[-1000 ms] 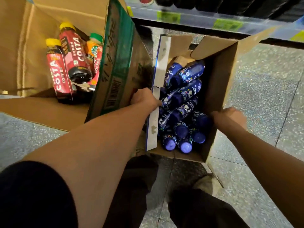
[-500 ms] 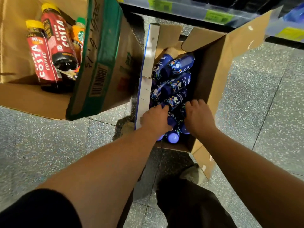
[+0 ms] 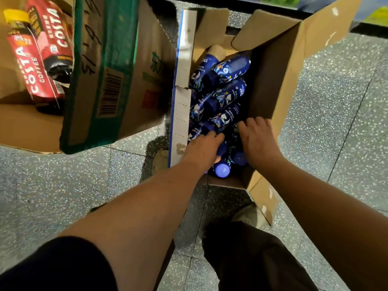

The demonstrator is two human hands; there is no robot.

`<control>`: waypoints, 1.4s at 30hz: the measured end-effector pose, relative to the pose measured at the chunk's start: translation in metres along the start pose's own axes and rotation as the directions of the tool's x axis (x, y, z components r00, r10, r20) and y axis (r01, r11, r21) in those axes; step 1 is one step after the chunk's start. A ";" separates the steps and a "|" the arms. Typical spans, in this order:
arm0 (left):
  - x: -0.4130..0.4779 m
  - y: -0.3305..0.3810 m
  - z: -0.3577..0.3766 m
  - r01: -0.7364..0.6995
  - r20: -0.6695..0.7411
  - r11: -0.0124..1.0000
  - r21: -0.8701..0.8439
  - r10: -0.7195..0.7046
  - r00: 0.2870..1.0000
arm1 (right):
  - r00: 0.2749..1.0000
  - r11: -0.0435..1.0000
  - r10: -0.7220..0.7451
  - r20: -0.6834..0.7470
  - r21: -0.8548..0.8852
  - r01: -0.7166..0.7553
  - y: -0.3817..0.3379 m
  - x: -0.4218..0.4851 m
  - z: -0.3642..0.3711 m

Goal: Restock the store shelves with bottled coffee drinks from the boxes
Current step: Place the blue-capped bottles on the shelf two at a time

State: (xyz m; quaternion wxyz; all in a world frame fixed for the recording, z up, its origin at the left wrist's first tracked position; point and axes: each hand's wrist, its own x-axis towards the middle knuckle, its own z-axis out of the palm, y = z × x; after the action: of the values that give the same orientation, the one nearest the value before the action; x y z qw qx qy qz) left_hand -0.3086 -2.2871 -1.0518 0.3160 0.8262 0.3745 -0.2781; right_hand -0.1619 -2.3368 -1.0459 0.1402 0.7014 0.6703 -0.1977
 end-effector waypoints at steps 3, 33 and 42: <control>-0.013 0.000 -0.008 -0.026 -0.051 0.998 -0.064 0.023 0.998 | 0.999 0.979 0.051 0.017 0.197 -0.053 0.001 -0.006 -0.014; -0.314 0.121 -0.385 -0.258 -0.484 0.610 -0.749 -0.239 0.842 | 0.877 0.302 0.424 -0.225 0.948 0.098 0.016 -0.202 -0.494; -0.388 0.148 -0.452 -0.383 -0.583 0.579 -0.720 -0.205 0.786 | 0.818 0.174 0.486 -0.307 0.951 0.254 -0.012 -0.239 -0.569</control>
State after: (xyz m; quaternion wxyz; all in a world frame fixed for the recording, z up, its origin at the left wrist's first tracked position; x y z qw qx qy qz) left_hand -0.3093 -2.2061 -0.4438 0.5323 0.6497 0.4944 0.2237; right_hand -0.1284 -2.2843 -0.4315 -0.5259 0.6990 0.3326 -0.3525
